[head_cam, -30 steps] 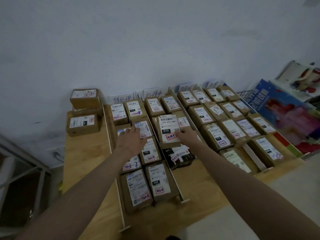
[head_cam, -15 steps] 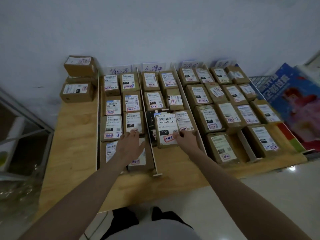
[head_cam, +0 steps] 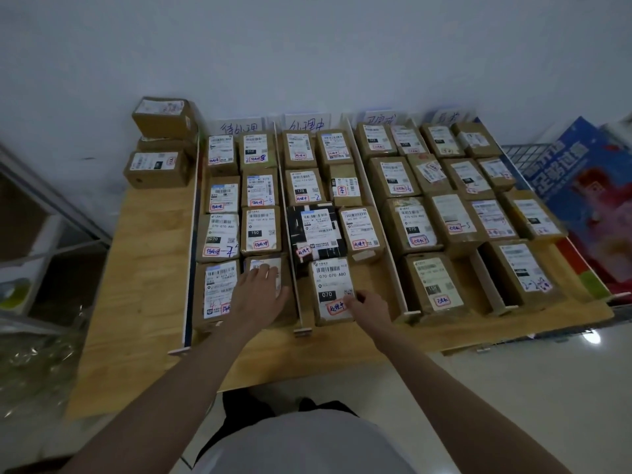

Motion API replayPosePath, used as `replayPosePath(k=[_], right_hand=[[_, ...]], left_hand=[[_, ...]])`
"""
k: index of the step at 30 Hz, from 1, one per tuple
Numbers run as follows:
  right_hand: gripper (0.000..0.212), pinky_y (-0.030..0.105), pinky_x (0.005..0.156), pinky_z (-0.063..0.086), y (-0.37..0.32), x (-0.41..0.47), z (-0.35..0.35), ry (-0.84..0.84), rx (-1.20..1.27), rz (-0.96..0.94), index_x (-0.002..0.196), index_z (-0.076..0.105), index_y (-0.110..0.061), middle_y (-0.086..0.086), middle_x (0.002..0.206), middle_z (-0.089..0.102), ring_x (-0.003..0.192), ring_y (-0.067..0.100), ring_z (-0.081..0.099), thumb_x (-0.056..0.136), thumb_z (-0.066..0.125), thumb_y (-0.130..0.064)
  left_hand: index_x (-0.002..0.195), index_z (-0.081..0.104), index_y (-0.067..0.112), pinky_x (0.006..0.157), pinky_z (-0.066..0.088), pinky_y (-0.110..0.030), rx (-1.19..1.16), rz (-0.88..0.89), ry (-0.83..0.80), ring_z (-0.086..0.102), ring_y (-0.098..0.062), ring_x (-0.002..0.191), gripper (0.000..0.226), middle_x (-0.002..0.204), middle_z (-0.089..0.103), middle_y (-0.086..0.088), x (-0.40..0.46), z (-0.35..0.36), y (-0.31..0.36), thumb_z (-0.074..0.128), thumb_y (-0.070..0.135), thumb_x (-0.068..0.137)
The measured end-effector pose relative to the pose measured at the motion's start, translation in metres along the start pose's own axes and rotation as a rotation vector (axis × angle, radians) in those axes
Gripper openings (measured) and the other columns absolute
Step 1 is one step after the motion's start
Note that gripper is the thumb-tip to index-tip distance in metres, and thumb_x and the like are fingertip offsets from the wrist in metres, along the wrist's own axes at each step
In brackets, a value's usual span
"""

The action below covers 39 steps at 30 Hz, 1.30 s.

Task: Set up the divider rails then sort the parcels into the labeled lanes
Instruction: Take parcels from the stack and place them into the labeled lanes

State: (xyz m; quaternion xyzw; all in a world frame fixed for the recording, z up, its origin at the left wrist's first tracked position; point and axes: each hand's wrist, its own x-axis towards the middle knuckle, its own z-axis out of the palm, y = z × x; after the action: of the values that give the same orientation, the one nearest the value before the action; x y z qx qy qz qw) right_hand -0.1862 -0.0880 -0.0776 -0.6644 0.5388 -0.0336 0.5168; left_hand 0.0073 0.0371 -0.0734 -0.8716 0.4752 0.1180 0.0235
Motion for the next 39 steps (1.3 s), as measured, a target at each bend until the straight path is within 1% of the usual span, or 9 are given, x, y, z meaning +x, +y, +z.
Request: replayPosePath(k=[4,12,16,19,27,30,34,37,39], right_hand=[[0.021,0.028,0.077,0.058,0.009,0.017,0.004,-0.036,-0.07,0.045,0.108,0.066,-0.005,0.005,0.104,0.071,0.093,0.016,0.068,0.099,0.055,-0.02],[0.024,0.028,0.072,0.056,0.01,0.05,0.024,-0.109,-0.115,0.118,0.11,0.063,-0.001,0.01,0.106,0.07,0.095,0.02,0.067,0.099,0.053,-0.02],[0.024,0.025,0.062,0.053,0.013,0.062,0.036,-0.115,-0.119,0.147,0.109,0.061,0.002,0.014,0.11,0.066,0.084,0.017,0.064,0.099,0.052,-0.017],[0.025,0.041,0.08,0.058,0.024,0.078,0.042,-0.121,-0.113,0.172,0.111,0.057,-0.003,0.016,0.119,0.058,0.094,0.025,0.063,0.094,0.051,-0.021],[0.021,0.046,0.09,0.055,0.024,0.081,0.044,-0.158,-0.142,0.145,0.107,0.057,-0.004,0.014,0.114,0.063,0.103,0.028,0.061,0.093,0.052,-0.019],[0.028,0.038,0.084,0.055,0.013,0.069,0.038,-0.17,-0.176,0.118,0.117,0.056,-0.001,0.014,0.117,0.064,0.103,0.027,0.062,0.099,0.052,-0.022],[0.038,0.036,0.082,0.053,0.001,0.063,0.022,-0.145,-0.296,0.034,0.128,0.051,0.004,0.016,0.12,0.061,0.106,0.028,0.062,0.102,0.05,-0.024],[0.029,0.027,0.064,0.048,-0.013,0.062,0.003,-0.059,-0.358,-0.093,0.119,0.059,-0.001,0.006,0.094,0.063,0.083,0.018,0.06,0.101,0.05,-0.021],[0.019,0.029,0.061,0.048,-0.029,0.062,-0.011,0.008,-0.371,-0.186,0.108,0.061,-0.006,0.001,0.081,0.059,0.075,0.018,0.06,0.1,0.05,-0.019]], left_hand=[[0.148,0.036,0.015,0.113,0.029,-0.04,-0.018,-0.022,0.004,0.038,-0.024,0.138,0.056,0.151,0.039,-0.005,0.001,0.0,-0.006,0.033,0.047,0.102],[0.146,0.039,0.016,0.112,0.032,-0.04,-0.054,-0.056,0.015,0.045,-0.024,0.131,0.055,0.149,0.04,-0.004,0.007,-0.002,-0.021,0.038,0.047,0.101],[0.147,0.039,0.016,0.113,0.032,-0.041,-0.075,-0.066,0.023,0.044,-0.022,0.133,0.056,0.149,0.041,-0.003,0.014,-0.004,-0.029,0.039,0.047,0.1],[0.148,0.037,0.016,0.113,0.032,-0.04,-0.05,-0.066,0.014,0.041,-0.022,0.135,0.057,0.151,0.04,-0.003,0.018,-0.002,-0.033,0.037,0.048,0.101],[0.149,0.034,0.015,0.116,0.029,-0.044,-0.016,-0.07,-0.039,0.038,-0.026,0.14,0.059,0.158,0.03,-0.008,0.017,0.006,-0.029,0.033,0.05,0.101],[0.148,0.035,0.016,0.116,0.028,-0.043,-0.013,-0.066,-0.047,0.038,-0.026,0.14,0.058,0.158,0.031,-0.008,0.012,0.004,-0.027,0.033,0.05,0.101],[0.144,0.041,0.017,0.112,0.035,-0.042,0.008,-0.058,-0.01,0.044,-0.024,0.134,0.054,0.147,0.044,-0.005,0.009,-0.01,-0.031,0.036,0.049,0.1],[0.138,0.046,0.016,0.107,0.038,-0.043,0.026,-0.079,0.022,0.049,-0.025,0.128,0.051,0.141,0.049,-0.005,0.014,-0.028,-0.039,0.038,0.047,0.1],[0.139,0.046,0.014,0.108,0.036,-0.043,0.059,-0.09,0.026,0.047,-0.027,0.13,0.053,0.144,0.047,-0.007,0.019,-0.041,-0.047,0.034,0.048,0.101]])
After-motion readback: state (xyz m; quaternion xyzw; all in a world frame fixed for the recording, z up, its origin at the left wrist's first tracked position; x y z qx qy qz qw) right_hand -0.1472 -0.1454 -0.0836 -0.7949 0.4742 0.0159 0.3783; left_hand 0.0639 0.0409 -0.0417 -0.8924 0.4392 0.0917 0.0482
